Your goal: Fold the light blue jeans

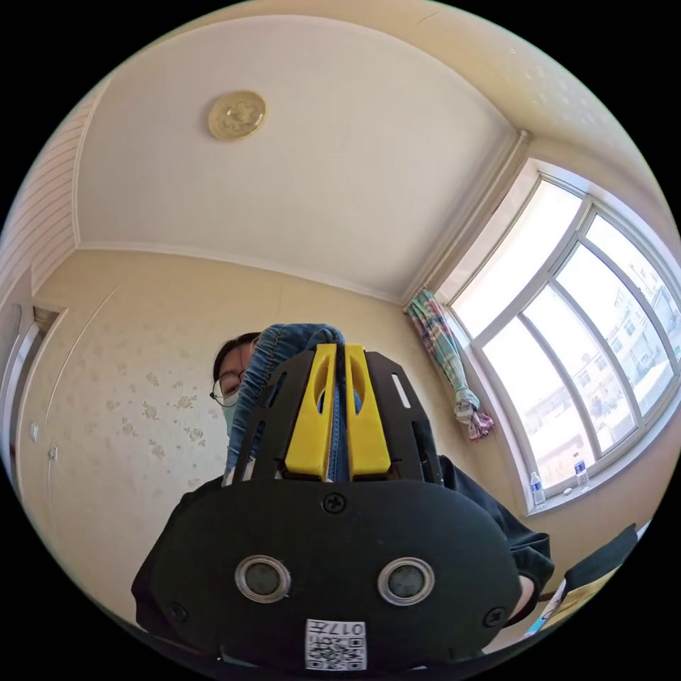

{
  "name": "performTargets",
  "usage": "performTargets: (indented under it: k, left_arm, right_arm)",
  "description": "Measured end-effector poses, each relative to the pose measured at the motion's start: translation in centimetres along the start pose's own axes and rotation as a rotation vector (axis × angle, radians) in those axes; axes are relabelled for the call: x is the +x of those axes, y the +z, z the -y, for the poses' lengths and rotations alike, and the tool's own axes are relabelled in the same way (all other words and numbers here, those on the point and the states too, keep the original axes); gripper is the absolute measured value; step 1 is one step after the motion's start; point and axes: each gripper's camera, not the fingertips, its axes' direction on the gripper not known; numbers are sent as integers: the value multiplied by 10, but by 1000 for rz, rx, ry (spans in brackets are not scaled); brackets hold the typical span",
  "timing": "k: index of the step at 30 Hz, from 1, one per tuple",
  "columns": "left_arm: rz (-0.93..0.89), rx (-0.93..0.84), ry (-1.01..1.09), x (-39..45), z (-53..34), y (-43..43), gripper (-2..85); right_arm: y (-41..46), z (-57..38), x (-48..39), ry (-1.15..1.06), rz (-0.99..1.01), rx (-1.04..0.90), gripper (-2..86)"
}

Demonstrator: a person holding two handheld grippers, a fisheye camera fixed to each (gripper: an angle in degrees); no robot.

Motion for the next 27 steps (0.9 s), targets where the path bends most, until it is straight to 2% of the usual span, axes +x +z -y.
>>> performTargets:
  k: [1, 4, 9, 12, 14, 15, 17, 18, 20, 22, 24, 27]
  left_arm:
    - [0, 8, -15, -4, -1, -1, -6]
    - [37, 22, -24, -1, 2, -3, -6]
    - [268, -48, 63, 53, 29, 3, -5]
    - [596, -96, 135, 110, 48, 10, -5]
    - [900, -114, 173, 154, 59, 24, -5]
    - [977, -117, 185, 163, 61, 29, -5]
    - [1310, -109, 260, 198, 66, 55, -5]
    - [1384, -109, 278, 205, 67, 63, -5]
    - [1659, -179, 324, 209, 71, 100, -4]
    - [1808, -207, 409, 202, 71, 131, -5]
    - [1872, -201, 461, 195, 73, 152, -5]
    - [1944, -205, 530, 188, 82, 185, -5]
  right_arm:
    - [6, 2, 7, -37, 89, -13, 149]
    - [6, 6, 13, -81, 138, -29, 107]
    - [-33, 1, -29, -235, -149, 156, 50]
    - [-35, 8, -84, -369, -383, 237, 36]
    - [-21, 17, -118, -452, -532, 234, 33]
    - [-7, 25, -138, -501, -629, 228, 32]
    - [19, 40, -163, -552, -786, 229, 30]
    - [39, 50, -176, -606, -857, 234, 30]
    - [69, 70, -188, -656, -932, 210, 29]
    - [99, 97, -185, -627, -1071, 179, 29]
    - [134, 128, -176, -662, -1183, 121, 28]
    - [165, 155, -170, -758, -1192, 119, 29]
